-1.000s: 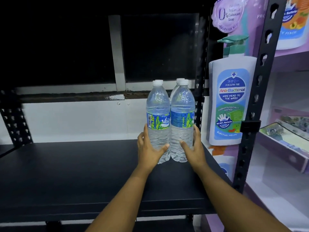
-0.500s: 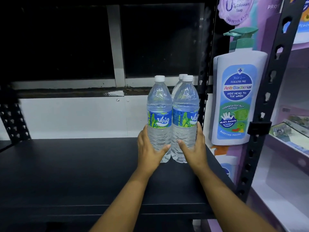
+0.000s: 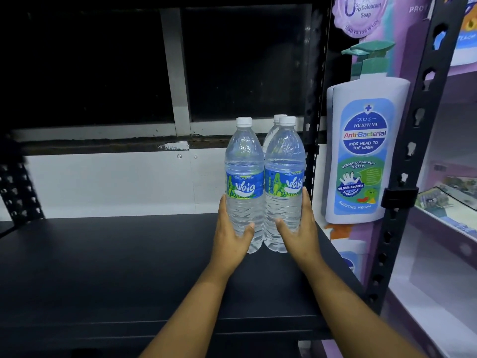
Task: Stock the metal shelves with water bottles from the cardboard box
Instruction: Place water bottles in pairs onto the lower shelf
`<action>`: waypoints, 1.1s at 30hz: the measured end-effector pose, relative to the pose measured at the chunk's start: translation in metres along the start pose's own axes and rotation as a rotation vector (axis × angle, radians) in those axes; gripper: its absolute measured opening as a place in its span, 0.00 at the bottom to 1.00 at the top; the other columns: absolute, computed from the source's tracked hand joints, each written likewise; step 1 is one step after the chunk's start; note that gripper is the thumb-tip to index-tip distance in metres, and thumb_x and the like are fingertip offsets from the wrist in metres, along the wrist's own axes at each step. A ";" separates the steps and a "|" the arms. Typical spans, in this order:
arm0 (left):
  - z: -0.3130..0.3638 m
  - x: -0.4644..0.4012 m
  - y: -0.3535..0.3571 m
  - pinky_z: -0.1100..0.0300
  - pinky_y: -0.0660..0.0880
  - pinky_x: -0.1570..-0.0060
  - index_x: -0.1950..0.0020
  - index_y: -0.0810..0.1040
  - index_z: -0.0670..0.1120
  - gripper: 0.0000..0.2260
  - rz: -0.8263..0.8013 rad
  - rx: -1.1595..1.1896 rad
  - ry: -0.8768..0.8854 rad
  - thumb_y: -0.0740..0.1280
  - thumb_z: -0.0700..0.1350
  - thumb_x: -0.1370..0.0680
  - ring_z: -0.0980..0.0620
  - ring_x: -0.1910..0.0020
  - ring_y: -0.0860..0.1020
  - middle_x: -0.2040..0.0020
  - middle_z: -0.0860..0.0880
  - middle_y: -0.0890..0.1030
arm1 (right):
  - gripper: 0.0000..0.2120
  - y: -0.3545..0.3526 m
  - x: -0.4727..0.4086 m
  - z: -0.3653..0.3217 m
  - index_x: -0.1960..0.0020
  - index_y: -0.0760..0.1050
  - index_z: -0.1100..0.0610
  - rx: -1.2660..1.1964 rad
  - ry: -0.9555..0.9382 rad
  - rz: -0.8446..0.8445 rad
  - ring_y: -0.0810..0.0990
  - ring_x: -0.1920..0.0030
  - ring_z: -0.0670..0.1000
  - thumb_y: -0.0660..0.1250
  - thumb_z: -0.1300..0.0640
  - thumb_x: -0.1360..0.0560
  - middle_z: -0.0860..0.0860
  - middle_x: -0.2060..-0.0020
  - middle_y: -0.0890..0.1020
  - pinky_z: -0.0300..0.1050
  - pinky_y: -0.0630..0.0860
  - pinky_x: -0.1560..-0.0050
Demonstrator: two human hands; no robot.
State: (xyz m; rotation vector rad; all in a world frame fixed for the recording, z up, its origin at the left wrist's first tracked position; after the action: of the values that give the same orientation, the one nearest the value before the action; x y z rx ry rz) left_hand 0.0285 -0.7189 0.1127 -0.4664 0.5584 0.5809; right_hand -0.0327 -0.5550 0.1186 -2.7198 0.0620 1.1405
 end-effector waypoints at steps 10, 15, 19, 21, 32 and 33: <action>-0.002 -0.001 -0.004 0.47 0.70 0.32 0.22 0.53 0.54 0.44 0.027 -0.021 -0.037 0.77 0.48 0.30 0.52 0.30 0.68 0.27 0.52 0.66 | 0.49 0.000 0.000 0.000 0.25 0.47 0.40 0.027 0.027 0.012 0.61 0.32 0.35 0.77 0.54 0.32 0.48 0.30 0.61 0.29 0.59 0.34; -0.002 0.001 -0.004 0.49 0.70 0.32 0.22 0.53 0.58 0.39 -0.001 0.037 -0.053 0.70 0.40 0.26 0.55 0.30 0.70 0.27 0.53 0.69 | 0.43 0.000 0.000 0.003 0.22 0.49 0.50 -0.009 0.023 -0.019 0.60 0.33 0.32 0.67 0.56 0.32 0.43 0.30 0.61 0.20 0.55 0.37; -0.003 0.001 -0.004 0.47 0.71 0.33 0.23 0.53 0.58 0.38 0.008 0.019 -0.035 0.70 0.39 0.26 0.54 0.31 0.70 0.28 0.52 0.69 | 0.43 -0.001 0.000 0.002 0.22 0.51 0.50 -0.012 0.028 -0.008 0.60 0.34 0.31 0.68 0.55 0.32 0.42 0.32 0.63 0.22 0.56 0.37; -0.004 0.001 -0.004 0.46 0.72 0.34 0.24 0.54 0.58 0.39 0.028 -0.001 -0.013 0.73 0.44 0.27 0.52 0.30 0.70 0.28 0.51 0.69 | 0.43 -0.001 -0.001 0.001 0.22 0.51 0.50 -0.006 0.033 -0.006 0.61 0.33 0.33 0.69 0.56 0.31 0.42 0.32 0.63 0.26 0.58 0.36; -0.006 -0.001 -0.008 0.45 0.71 0.33 0.26 0.53 0.69 0.37 -0.013 0.082 -0.031 0.69 0.51 0.29 0.54 0.30 0.71 0.28 0.54 0.70 | 0.44 -0.002 -0.001 0.004 0.22 0.52 0.50 0.075 -0.005 0.012 0.60 0.34 0.30 0.74 0.60 0.29 0.46 0.31 0.65 0.18 0.54 0.40; -0.007 -0.001 -0.008 0.45 0.71 0.33 0.27 0.53 0.70 0.37 -0.018 0.080 -0.032 0.68 0.51 0.29 0.55 0.30 0.71 0.28 0.54 0.70 | 0.44 -0.002 0.000 0.003 0.22 0.52 0.49 0.081 -0.007 0.010 0.61 0.34 0.34 0.74 0.59 0.29 0.48 0.30 0.65 0.19 0.55 0.40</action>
State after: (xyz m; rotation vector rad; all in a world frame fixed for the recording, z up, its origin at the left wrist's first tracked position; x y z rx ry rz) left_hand 0.0303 -0.7292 0.1098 -0.3852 0.5441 0.5456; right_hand -0.0348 -0.5520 0.1167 -2.6472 0.1183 1.1256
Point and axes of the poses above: each hand's wrist, its own x-axis away from the middle knuckle, its own y-axis out of the palm, z = x × y, the point moved 2 cm from there along -x, towards the middle knuckle
